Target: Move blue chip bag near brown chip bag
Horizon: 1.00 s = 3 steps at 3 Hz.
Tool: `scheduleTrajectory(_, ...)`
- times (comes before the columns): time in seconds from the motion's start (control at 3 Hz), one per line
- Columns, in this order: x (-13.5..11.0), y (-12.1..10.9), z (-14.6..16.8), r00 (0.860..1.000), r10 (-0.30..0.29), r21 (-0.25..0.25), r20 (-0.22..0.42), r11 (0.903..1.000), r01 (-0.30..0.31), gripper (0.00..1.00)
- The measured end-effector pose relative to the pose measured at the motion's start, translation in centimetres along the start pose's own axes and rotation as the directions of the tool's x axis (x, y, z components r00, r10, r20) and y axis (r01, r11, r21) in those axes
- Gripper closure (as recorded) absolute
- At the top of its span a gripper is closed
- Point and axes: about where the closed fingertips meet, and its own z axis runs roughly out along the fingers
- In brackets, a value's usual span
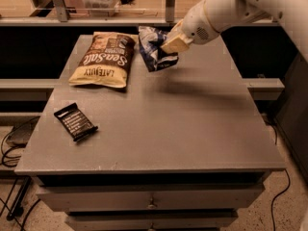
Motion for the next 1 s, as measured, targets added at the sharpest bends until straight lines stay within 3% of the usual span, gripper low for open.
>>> scheduleTrajectory(0.33,-0.5,-2.0,2.7,0.999,0.021,0.008,0.037,0.9997,-0.021,0.35)
scheduleTrajectory(0.67,-1.2,-2.6,5.3,0.997,0.037,-0.015,0.065,0.9992,-0.036,0.12)
scheduleTrajectory(1.0,-1.4,-2.8,7.0,0.991,0.087,-0.054,0.104,0.9952,-0.081,0.0)
